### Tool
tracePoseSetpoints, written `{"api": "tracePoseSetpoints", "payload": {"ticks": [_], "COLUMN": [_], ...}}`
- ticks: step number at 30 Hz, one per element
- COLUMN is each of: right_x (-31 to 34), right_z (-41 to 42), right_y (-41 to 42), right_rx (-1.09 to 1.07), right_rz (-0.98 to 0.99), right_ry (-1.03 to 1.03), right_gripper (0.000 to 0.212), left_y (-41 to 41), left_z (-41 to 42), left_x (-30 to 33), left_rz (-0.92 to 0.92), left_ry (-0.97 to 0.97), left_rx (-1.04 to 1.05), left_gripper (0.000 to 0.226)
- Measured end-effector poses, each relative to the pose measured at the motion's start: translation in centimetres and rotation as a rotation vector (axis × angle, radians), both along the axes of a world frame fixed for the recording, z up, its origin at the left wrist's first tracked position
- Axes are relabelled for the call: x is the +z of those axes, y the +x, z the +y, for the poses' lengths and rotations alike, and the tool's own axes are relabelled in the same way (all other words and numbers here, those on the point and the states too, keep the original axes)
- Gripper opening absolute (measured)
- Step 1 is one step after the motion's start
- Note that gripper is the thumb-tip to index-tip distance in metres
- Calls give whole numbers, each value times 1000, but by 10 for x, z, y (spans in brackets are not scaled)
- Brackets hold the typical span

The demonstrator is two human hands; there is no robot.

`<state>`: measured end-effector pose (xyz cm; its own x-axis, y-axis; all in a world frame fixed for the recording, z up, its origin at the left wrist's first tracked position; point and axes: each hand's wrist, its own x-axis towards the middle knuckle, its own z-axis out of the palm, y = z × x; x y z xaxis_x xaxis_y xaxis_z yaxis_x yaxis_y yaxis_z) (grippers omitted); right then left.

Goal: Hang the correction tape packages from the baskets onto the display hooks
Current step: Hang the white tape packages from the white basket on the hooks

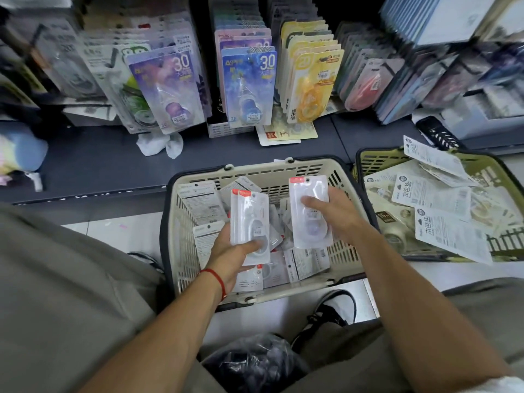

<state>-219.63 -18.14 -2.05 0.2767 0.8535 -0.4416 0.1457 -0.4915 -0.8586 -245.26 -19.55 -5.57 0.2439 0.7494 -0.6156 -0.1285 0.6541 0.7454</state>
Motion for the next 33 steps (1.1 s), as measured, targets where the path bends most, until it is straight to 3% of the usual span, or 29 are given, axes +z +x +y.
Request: {"api": "tracePoseSetpoints", "payload": {"ticks": [3, 7, 13, 14, 16, 18, 19, 22, 26, 28, 30, 33], "right_x": [10, 0, -13, -15, -27, -43, -51, -70, -71, -64, -50, -16], "right_z": [-4, -11, -14, -14, -17, -25, -32, -42, -37, -34, -27, -8], "right_y": [-28, -76, -76, -70, -52, -32, -25, -21, -14, -10, -12, -34], "right_rx": [112, 101, 246, 256, 306, 540, 667, 789, 683, 560, 382, 141], "right_rz": [269, 182, 87, 47, -212, -546, -646, -738, -898, -779, -524, -205], "right_ry": [-80, -76, -112, -127, -178, -306, -385, -458, -397, -335, -216, -83], "right_gripper": [36, 20, 50, 47, 36, 33, 42, 58, 29, 17, 11, 21], "left_y": [5, 1, -6, -6, -9, -13, -14, -16, -18, -19, -17, -12], "left_z": [-3, -5, -6, -6, -4, -3, -2, -2, -4, -3, -3, -3], "left_x": [4, -2, -9, -10, -14, -17, -17, -17, -14, -10, -5, 5], "left_rz": [-152, -312, -164, -131, -98, -82, -77, -67, -68, -71, -52, -27], "left_ry": [-42, -125, -44, -42, -62, -77, -80, -82, -78, -57, -17, 65], "left_rx": [-47, -54, -144, -119, -34, 19, 28, 36, 59, 87, 97, 95], "left_gripper": [50, 57, 74, 70, 64, 63, 64, 67, 67, 66, 68, 76]}}
